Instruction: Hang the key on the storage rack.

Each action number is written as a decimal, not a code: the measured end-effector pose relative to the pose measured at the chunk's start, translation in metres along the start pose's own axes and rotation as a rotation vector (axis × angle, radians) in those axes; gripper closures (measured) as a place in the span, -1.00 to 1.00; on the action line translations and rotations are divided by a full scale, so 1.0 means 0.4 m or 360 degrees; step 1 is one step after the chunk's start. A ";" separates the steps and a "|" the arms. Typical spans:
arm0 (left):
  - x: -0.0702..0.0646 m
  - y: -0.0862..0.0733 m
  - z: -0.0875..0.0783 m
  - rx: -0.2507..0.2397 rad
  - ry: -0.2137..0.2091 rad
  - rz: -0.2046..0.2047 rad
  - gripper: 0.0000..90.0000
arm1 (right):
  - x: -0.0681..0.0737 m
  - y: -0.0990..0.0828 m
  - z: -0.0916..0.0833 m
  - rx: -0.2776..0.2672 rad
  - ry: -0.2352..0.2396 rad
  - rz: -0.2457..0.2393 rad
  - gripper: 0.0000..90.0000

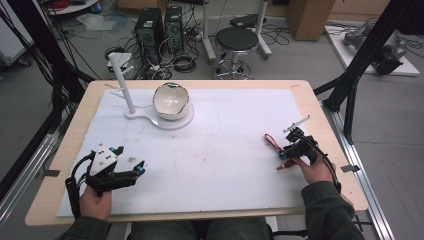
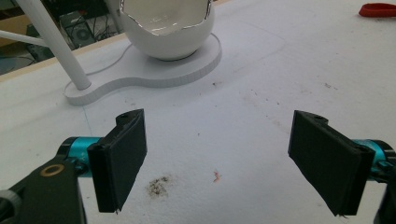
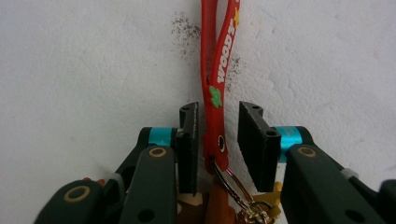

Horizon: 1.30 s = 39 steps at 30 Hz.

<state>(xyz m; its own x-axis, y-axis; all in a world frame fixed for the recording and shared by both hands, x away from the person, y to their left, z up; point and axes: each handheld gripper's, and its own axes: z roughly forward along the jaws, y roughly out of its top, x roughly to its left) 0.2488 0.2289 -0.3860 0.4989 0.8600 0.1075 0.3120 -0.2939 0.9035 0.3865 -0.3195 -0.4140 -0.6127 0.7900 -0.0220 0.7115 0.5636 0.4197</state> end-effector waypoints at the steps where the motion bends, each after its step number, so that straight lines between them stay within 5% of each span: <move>1: -0.001 0.000 0.000 0.0000 0.0000 -0.0002 -0.56 | -0.001 0.000 0.000 -0.0003 0.0002 0.0004 0.59; 16: 0.000 0.000 0.000 -0.0007 -0.0001 -0.0002 -0.56 | -0.014 -0.001 -0.006 -0.0027 0.0045 0.0052 0.83; 39: -0.002 0.001 0.000 -0.0009 0.0003 -0.0006 -0.56 | 0.010 0.000 -0.091 -0.0297 0.0183 -0.0001 0.85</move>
<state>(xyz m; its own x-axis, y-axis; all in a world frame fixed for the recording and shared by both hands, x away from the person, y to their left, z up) 0.2486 0.2281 -0.3860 0.4959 0.8620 0.1049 0.3095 -0.2883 0.9061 0.3715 -0.3249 -0.3810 -0.6561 0.7507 0.0770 0.6416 0.5012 0.5806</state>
